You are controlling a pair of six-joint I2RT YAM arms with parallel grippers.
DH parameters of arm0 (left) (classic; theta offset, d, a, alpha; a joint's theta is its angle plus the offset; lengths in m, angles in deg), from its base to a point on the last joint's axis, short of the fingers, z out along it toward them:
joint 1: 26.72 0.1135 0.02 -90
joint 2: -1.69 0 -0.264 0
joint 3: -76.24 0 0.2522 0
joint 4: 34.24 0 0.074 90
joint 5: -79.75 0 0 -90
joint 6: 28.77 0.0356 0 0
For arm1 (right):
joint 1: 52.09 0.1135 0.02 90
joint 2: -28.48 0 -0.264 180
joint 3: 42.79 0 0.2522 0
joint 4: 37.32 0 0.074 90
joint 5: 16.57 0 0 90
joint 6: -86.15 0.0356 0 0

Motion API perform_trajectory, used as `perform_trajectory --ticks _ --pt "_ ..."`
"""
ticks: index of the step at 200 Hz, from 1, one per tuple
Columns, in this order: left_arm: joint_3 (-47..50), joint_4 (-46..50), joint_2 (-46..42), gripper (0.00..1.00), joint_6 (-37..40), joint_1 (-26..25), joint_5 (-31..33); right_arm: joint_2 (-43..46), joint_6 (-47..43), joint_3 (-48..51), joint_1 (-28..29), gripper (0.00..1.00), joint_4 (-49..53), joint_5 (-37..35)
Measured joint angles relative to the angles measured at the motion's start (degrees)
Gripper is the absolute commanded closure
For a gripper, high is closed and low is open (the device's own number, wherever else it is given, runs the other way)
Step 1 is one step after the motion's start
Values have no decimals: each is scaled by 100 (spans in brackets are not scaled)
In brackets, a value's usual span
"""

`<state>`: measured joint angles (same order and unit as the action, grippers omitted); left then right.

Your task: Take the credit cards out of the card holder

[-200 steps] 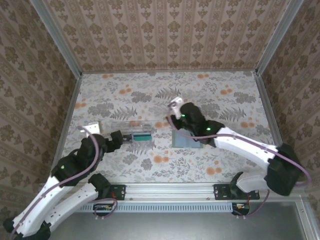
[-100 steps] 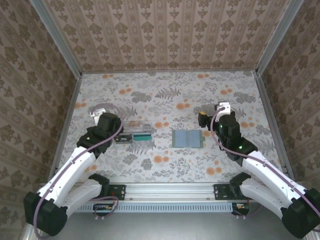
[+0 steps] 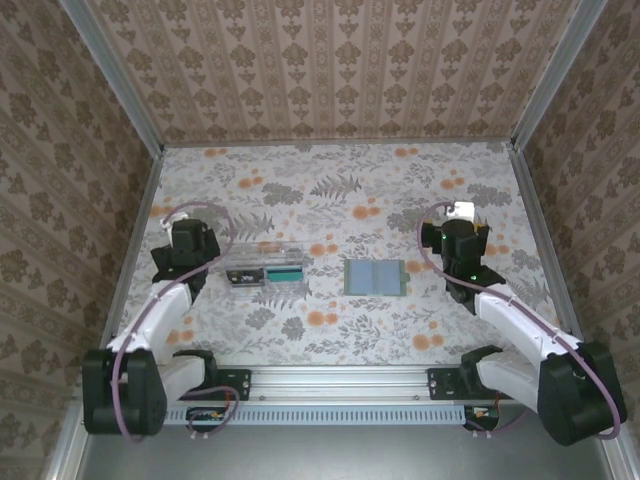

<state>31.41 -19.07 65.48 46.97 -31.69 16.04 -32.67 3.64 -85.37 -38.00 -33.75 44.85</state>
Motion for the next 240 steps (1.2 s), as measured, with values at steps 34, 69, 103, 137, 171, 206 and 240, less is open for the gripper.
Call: perform_trajectory --ticks 34,69,103,137,171,206,240 --pt "247 -1464 1005 0 374 22 -46 -240 20 33 -535 0 -623 28" --pt "522 -2892 1646 0 929 24 -363 -981 13 214 -946 0 -1449 269" --pt "798 -4070 2000 0 1220 101 -750 -1735 -160 227 -964 0 -2144 581" --pt "938 -4854 2358 0 1333 229 -1185 -2356 -326 376 -999 0 -2892 966" --pt "994 -5115 2398 0 1370 319 -1528 -2599 -413 560 -1167 0 -3491 1497" --pt "994 -5160 2398 0 1399 278 -1502 -2603 -435 584 -1176 0 -3735 1696" --pt "994 -5158 2398 0 1414 236 -1453 -2603 -435 584 -1176 0 -3768 1738"
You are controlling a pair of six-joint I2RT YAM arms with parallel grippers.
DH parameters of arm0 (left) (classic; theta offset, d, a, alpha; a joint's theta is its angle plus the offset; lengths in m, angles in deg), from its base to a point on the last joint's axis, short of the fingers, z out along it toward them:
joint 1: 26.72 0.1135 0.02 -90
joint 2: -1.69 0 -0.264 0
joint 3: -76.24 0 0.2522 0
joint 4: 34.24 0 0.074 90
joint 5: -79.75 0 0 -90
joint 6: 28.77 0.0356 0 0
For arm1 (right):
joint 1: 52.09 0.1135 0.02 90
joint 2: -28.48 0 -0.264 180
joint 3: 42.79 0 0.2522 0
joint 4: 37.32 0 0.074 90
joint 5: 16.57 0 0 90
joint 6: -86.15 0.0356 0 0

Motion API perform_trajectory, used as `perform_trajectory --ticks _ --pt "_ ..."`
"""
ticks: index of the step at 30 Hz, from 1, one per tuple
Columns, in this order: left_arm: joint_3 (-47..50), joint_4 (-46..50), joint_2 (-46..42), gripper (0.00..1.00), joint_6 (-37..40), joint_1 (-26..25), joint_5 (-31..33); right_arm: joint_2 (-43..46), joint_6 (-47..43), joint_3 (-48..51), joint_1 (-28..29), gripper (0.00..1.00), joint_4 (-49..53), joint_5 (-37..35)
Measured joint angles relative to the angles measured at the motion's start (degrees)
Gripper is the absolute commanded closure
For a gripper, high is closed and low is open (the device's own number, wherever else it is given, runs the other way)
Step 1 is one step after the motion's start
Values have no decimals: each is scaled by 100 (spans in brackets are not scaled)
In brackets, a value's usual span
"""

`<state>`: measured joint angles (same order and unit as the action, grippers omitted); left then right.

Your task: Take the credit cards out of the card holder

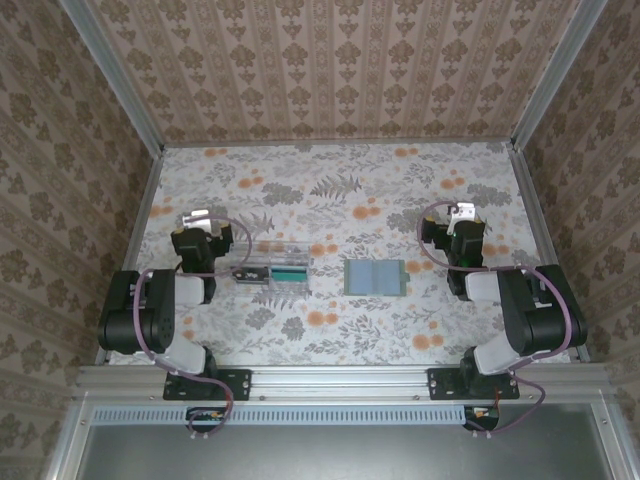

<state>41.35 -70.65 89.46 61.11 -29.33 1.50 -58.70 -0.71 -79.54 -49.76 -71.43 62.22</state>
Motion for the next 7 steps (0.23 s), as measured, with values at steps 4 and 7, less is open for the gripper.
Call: perform_trajectory --ticks 4,7 --pt "0 0 0 0 22 -26 26 0 0 0 0 0 -2 13" --pt "0 0 0 0 24 -31 26 0 0 0 0 0 -2 15"
